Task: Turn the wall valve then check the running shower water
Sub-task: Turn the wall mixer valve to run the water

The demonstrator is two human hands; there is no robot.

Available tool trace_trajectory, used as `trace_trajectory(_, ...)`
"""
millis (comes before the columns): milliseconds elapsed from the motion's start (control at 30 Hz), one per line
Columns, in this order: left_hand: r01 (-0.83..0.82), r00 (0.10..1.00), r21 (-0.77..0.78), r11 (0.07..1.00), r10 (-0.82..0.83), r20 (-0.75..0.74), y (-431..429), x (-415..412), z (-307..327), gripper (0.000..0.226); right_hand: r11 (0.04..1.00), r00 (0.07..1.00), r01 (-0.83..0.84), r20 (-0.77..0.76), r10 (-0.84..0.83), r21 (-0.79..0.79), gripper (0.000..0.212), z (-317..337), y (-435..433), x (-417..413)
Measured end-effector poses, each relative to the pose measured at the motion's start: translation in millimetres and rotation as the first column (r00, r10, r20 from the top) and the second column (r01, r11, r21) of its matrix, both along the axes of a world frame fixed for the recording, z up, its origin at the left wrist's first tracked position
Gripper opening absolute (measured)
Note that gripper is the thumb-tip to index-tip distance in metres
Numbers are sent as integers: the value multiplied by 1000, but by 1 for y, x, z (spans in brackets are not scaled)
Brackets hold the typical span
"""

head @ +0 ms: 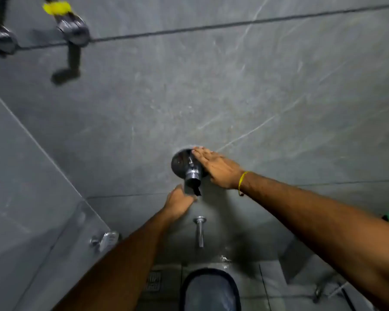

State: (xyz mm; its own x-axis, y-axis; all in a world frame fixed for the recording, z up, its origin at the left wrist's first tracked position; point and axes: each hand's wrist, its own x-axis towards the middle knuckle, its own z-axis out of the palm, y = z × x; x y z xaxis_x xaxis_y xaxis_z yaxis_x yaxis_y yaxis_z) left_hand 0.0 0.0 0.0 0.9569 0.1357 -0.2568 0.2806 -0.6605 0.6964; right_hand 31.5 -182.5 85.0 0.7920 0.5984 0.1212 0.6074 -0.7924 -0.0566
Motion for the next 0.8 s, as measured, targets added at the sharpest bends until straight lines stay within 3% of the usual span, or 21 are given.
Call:
trace_trajectory(67,-88,994,-174,981,74,-85,-17,20,-12,48,997,997,-81,10,80,5,84,-8,5,17)
trace_trajectory(167,-239,965,-385,892,177,-192,-37,45,-26,50,989,990,-140,8,141,-46,71,-18,14,36)
trace_trajectory(267,-366,929,-471,803,280,-243,-36,48,-40,29,980,982,-182,45,186,-75,66,-21,17,45)
trace_trajectory(333,-346,938,-545,764,276,-208,-30,43,-43,16,977,976,-204,64,208,-65,64,-18,18,51)
trace_trajectory(433,-265,964,-567,780,194,-184,-24,38,-40,19,977,977,-207,51,209,-49,59,-15,19,53)
trace_trajectory(633,-250,968,-512,822,206,-142,-21,39,-47,8,987,986,-162,28,163,-21,55,-13,20,52)
trace_trajectory(800,-261,965,-570,779,229,-128,-20,39,-52,8,992,992,-125,26,125,-5,49,-11,26,53)
